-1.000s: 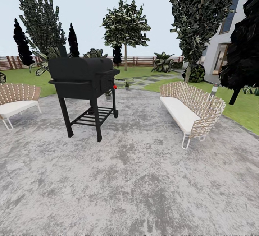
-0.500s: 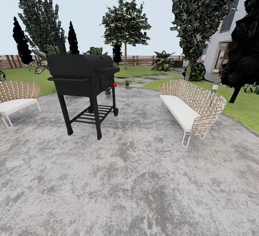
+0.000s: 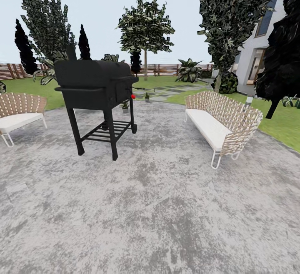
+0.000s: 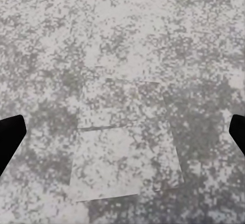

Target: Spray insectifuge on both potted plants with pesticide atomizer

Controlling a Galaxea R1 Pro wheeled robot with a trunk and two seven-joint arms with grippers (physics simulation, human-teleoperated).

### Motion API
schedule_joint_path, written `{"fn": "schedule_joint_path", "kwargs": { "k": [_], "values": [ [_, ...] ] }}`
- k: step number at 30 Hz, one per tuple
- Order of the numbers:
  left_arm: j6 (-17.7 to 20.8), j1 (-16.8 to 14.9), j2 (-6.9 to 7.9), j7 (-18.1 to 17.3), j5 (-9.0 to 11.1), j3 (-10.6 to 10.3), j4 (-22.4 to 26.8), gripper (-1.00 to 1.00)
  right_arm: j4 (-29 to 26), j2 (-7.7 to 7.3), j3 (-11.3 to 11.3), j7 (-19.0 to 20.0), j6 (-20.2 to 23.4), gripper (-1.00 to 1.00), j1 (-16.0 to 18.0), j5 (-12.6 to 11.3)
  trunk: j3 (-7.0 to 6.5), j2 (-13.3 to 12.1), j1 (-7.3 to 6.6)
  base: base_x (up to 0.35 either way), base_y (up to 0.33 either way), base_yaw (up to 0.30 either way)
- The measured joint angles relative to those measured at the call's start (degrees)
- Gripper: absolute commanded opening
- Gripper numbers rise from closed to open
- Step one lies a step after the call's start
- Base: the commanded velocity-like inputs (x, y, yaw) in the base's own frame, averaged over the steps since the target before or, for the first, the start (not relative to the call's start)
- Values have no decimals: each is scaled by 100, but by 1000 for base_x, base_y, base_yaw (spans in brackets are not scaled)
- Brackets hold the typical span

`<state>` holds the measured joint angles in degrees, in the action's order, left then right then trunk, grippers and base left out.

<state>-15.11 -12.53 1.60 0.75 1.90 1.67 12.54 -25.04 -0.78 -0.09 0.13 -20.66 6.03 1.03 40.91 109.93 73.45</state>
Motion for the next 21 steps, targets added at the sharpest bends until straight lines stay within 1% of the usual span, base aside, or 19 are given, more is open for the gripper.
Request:
{"fn": "schedule_joint_path", "kwargs": {
  "k": [4,15,21],
  "values": [
    [-7,0,-1,2,1,-2,-1,100,6,0,8,-4,0,100,0,1,13,0,0,0,0,-60],
    [-17,-1,-1,0,9,-2,7,100,12,0,9,-25,1,100,-1,1,98,0,0,0,0,-123],
    [-18,-1,-1,1,9,-2,6,100,12,0,9,-22,0,100,-1,1,256,239,131,0,0,-128]
  ]
}}
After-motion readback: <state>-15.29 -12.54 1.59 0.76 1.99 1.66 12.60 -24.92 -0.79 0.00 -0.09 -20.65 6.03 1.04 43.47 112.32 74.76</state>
